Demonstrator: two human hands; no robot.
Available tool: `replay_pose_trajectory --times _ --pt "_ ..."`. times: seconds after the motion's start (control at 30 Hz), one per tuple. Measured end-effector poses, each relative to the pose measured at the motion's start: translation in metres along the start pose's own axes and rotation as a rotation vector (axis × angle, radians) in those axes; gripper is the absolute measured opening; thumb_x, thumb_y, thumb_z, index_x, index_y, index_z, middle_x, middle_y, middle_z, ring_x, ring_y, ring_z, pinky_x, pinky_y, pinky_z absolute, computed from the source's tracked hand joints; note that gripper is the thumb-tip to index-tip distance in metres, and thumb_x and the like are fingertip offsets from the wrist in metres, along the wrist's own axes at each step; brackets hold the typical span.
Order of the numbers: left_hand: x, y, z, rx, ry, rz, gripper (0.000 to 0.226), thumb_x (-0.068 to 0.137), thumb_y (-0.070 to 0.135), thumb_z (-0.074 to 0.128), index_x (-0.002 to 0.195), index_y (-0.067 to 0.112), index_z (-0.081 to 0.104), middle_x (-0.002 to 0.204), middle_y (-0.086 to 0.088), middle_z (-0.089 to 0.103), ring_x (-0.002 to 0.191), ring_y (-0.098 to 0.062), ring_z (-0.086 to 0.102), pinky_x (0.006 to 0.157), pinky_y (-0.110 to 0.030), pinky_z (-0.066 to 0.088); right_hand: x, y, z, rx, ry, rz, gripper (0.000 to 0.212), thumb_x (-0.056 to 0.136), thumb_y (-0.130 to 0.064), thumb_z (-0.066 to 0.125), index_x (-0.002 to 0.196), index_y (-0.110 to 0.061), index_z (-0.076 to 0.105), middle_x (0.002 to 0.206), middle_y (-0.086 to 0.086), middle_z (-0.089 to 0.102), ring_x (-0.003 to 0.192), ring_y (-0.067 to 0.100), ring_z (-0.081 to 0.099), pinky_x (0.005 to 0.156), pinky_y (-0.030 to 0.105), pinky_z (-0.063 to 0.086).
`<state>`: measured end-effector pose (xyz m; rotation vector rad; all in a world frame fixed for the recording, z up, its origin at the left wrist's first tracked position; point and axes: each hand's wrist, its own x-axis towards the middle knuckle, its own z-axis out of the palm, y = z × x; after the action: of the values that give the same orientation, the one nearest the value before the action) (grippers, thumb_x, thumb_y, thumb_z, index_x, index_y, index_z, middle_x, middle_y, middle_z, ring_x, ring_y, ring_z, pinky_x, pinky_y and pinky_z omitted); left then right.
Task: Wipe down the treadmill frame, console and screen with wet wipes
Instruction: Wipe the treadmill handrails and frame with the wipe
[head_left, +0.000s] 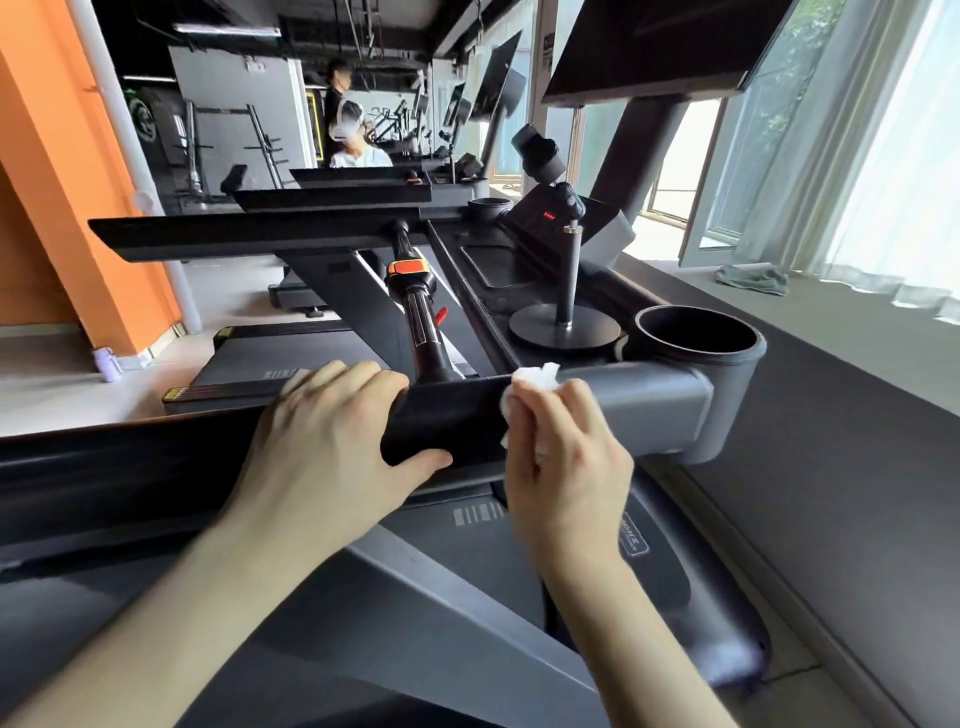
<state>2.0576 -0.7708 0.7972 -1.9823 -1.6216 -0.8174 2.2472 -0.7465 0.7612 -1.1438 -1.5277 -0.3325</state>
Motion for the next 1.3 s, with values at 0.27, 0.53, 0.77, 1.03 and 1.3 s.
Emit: replay_pose_trajectory --times 0.27,0.53,0.77,1.03,1.3 --pt "0.003 0.001 0.002 0.02 -0.01 0.001 0.055 0.065 0.06 0.087 0.094 0.018 0.067 0.081 0.006 0.06 0.082 -0.027 0.057 0.08 -0.044 0.047 0.014 0.063 -0.021 -0.102 0.227 0.213 0.009 0.098 -0.014 0.066 0.099 -0.02 0.073 0.09 -0.002 0.064 0.074 0.021 0.06 0.056 0.032 0.04" --pt "0.002 0.0 0.002 0.026 -0.013 0.004 0.056 0.067 0.059 0.087 0.098 0.018 0.067 0.083 0.006 0.061 0.083 -0.027 0.058 0.08 -0.044 0.048 -0.008 0.023 -0.005 0.06 -0.007 -0.066 0.015 0.095 -0.004 0.062 0.09 -0.017 0.066 0.082 -0.004 0.059 0.067 0.021 0.057 0.054 0.037 0.045" --pt "0.005 0.006 -0.004 0.068 -0.047 -0.017 0.061 0.068 0.076 0.064 0.094 0.021 0.063 0.084 0.006 0.059 0.086 -0.027 0.059 0.082 -0.045 0.048 0.011 0.063 -0.02 0.035 0.26 0.393 0.008 0.098 -0.011 0.064 0.101 -0.018 0.066 0.089 -0.005 0.069 0.078 0.022 0.065 0.066 0.024 0.037" --pt "0.037 0.04 -0.007 -0.087 -0.154 0.039 0.075 0.063 0.089 0.058 0.11 0.029 0.062 0.1 0.011 0.06 0.101 -0.02 0.057 0.092 -0.041 0.045 0.003 0.046 -0.011 0.054 0.059 -0.042 0.019 0.095 0.001 0.059 0.086 -0.014 0.064 0.079 -0.002 0.058 0.066 0.021 0.054 0.054 0.038 0.047" --pt "0.059 0.045 0.0 -0.167 -0.275 0.075 0.074 0.054 0.092 0.051 0.095 0.033 0.063 0.09 0.019 0.056 0.092 -0.014 0.05 0.087 -0.036 0.04 0.012 0.076 -0.025 0.076 0.253 0.364 0.013 0.099 -0.007 0.059 0.095 -0.019 0.061 0.084 -0.007 0.066 0.072 0.023 0.062 0.064 0.037 0.048"
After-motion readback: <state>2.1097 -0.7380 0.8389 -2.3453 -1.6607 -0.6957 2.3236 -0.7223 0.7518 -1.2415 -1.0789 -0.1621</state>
